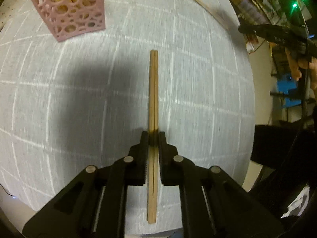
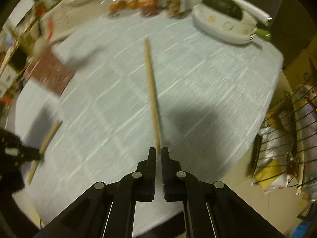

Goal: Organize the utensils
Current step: 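Close the left tool on a wooden chopstick while the right tool grasps another wooden chopstick, then lift both wooden chopsticks upright and carry them over the pink basket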

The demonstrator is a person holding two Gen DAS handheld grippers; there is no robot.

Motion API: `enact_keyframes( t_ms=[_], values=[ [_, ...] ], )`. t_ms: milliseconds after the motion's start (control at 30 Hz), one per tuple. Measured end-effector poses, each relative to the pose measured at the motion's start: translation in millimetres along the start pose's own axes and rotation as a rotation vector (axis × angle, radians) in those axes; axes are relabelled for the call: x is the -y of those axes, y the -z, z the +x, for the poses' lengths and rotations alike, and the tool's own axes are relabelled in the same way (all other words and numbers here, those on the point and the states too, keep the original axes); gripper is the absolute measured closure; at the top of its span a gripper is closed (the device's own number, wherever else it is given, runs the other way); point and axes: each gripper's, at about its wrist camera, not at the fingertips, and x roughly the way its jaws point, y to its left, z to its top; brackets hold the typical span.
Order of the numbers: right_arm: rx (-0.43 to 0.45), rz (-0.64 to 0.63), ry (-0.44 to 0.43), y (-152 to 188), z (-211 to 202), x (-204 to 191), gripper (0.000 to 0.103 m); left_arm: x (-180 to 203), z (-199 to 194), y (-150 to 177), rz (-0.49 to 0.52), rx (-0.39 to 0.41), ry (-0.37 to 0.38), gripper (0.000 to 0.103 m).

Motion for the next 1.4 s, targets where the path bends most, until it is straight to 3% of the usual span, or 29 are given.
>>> enact_keyframes(
  t_ms=[67,167,333,533,633,700,800,833,867,1067,1200,1400],
  values=[
    [-0.057,-0.027,-0.014,12.1,10.0,-5.8,0.098,0.4,-1.0,-1.3,0.002,0.014,-0.013,0.091],
    [-0.074,-0.021,-0.023,20.4,15.4,-5.0,0.096,1.8,-2.6,-10.7,-0.016,0.050,-0.025,0.087],
    [-0.007,0.056,-0.018,16.4,7.4,10.9,0.077,8.8,-5.7,-34.3,-0.022,0.145,-0.032,0.087],
    [0.018,0.053,0.017,-0.7,24.9,9.9,0.074,11.5,9.0,-47.9,-0.047,0.174,-0.054,0.086],
    [0.058,0.043,0.034,-7.6,28.9,6.8,0.066,14.5,11.4,-49.2,-0.054,0.175,-0.058,0.086],
    [0.076,0.031,0.049,-9.2,30.0,2.9,0.066,16.8,12.2,-49.8,-0.050,0.182,-0.066,0.086],
    [0.091,-0.004,0.073,-9.7,29.7,-4.9,0.071,24.1,13.7,-56.2,-0.036,0.178,-0.103,0.094],
    [0.088,-0.002,0.046,-9.6,31.6,-3.6,0.091,24.2,13.8,-54.9,-0.034,0.181,-0.112,0.093],
    [0.083,0.002,0.046,-9.6,31.1,-6.6,0.097,25.8,13.5,-54.1,-0.035,0.193,-0.123,0.094],
    [0.069,-0.038,0.095,-6.2,24.0,-23.7,0.099,44.0,-3.6,-47.4,0.008,0.271,-0.138,0.094],
    [0.156,-0.064,0.141,-3.1,-23.1,-41.2,0.099,50.1,-34.9,-38.1,0.036,0.346,-0.127,0.094],
    [0.354,-0.022,0.190,0.4,-103.2,-52.0,0.099,57.2,-86.6,-24.0,0.022,0.498,-0.099,0.094]
  ],
)
